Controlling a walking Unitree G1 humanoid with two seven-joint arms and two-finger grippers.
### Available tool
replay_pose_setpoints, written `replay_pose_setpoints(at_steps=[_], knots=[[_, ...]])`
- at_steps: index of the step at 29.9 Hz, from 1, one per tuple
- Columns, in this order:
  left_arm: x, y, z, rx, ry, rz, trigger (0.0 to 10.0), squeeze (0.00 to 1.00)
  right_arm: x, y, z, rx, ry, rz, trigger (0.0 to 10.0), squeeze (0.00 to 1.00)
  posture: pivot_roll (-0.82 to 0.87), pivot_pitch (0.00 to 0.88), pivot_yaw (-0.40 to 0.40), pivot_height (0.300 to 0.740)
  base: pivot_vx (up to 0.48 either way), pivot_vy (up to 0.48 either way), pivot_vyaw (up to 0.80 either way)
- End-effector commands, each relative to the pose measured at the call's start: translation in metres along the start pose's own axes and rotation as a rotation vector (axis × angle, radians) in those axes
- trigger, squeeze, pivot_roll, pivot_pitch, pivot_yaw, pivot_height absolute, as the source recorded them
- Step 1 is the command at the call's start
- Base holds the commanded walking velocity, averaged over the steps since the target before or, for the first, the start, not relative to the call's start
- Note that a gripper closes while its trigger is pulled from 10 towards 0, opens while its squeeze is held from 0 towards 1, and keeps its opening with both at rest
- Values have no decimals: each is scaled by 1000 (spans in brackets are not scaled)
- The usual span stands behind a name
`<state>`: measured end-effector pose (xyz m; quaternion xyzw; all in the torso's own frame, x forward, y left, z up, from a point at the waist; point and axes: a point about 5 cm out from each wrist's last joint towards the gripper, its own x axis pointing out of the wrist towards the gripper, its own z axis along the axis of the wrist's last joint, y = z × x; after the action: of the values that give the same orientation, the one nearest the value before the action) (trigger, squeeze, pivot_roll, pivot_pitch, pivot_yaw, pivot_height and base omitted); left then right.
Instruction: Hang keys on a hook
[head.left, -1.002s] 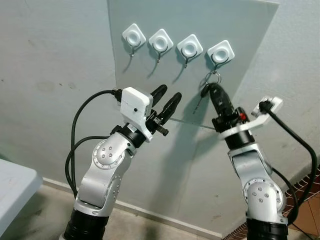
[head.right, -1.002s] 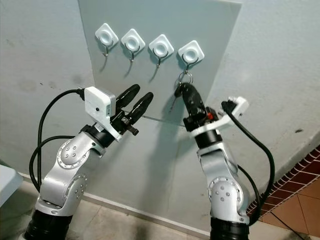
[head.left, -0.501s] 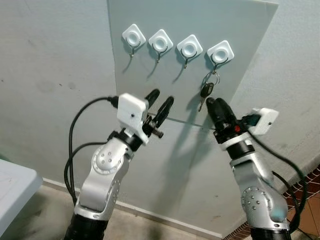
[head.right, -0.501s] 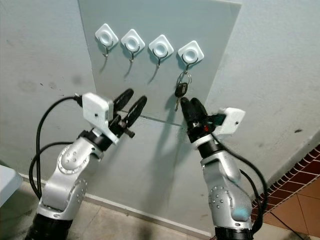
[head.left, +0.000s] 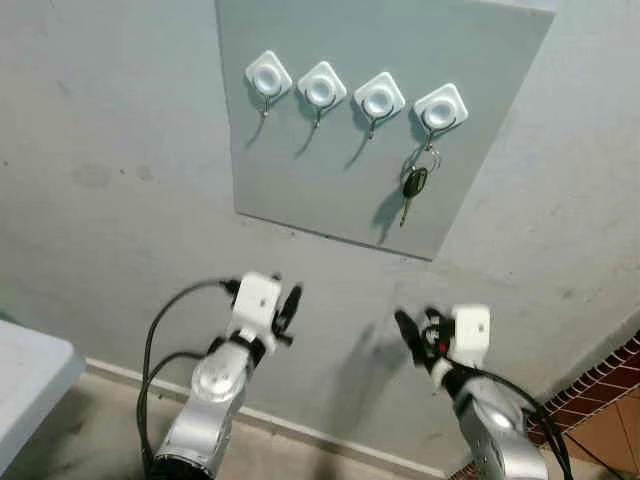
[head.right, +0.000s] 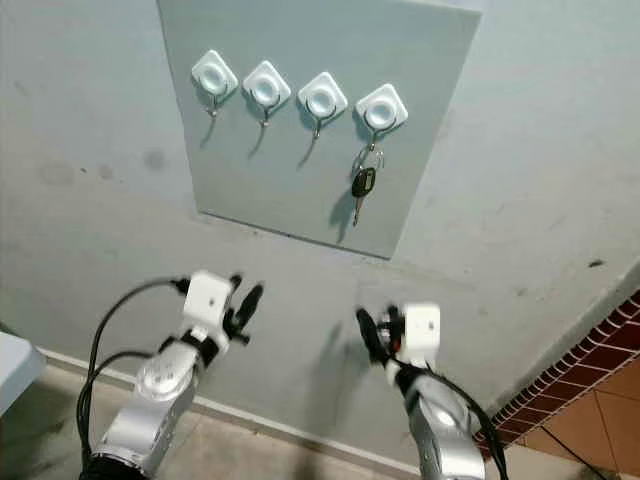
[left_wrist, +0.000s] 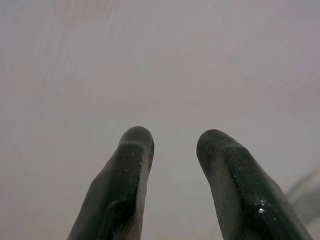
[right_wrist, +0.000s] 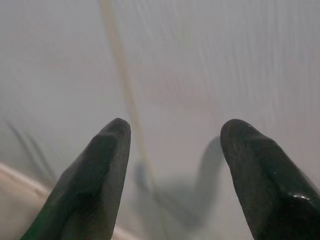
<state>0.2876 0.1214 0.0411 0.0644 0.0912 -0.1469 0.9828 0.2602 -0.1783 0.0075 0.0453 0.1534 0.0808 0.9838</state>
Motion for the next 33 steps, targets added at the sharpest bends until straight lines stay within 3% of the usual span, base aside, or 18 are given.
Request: replay_pose_setpoints(at_steps=[1,2,3,6,8,10,15,16,18,21,22,23,27,33], knots=[[-2,8,-17,9,62,53,10000,0,-5,-8,-16,-15,57,-45,10000,1000,120,0,-55,740,0,0,0],[-2,8,-17,9,62,53,10000,0,-5,-8,-16,-15,57,-45,10000,1000,120,0,-55,740,0,0,0],[-5,14,-30,-17,122,94,10000,0,-9,-11,-29,-9,116,-56,10000,1000,120,0,-52,740,0,0,0],[-12,20,-54,-134,240,132,10000,0,-20,-14,-51,-15,204,-75,10000,1000,117,0,-42,740,0,0,0],[-16,19,-64,-100,281,123,10000,0,-24,-15,-60,-31,242,-104,10000,1000,111,0,-34,740,0,0,0],[-24,13,-80,-175,352,89,10000,0,-33,-16,-76,-36,311,-128,10000,1000,99,0,-19,740,0,0,0],[-36,6,-99,-191,462,68,10000,0,-45,-15,-94,2,401,-187,10000,1000,72,0,4,740,0,0,0],[-41,0,-105,-248,484,46,10000,0,-54,-14,-105,29,460,-211,10000,1000,61,0,14,740,0,0,0],[-44,-2,-109,-279,498,43,10000,0,-59,-13,-111,42,488,-220,10000,1000,54,0,18,740,0,0,0],[-54,-4,-120,-262,572,62,10000,0,-69,-11,-121,76,541,-239,10000,1000,38,0,25,740,0,0,0],[-59,-4,-125,-251,601,70,10000,0,-74,-10,-127,91,566,-241,10000,698,36,0,24,740,0,0,0],[-62,-5,-127,-260,614,74,10000,0,-77,-8,-130,89,586,-239,10000,0,36,0,24,740,0,0,0],[-72,-7,-136,-236,668,74,10000,0,-89,-6,-141,36,672,-227,10000,0,30,0,21,740,0,0,0],[-82,-12,-144,-228,719,41,10000,0,-97,-2,-148,-20,716,-188,10000,0,38,0,17,740,0,0,67]])
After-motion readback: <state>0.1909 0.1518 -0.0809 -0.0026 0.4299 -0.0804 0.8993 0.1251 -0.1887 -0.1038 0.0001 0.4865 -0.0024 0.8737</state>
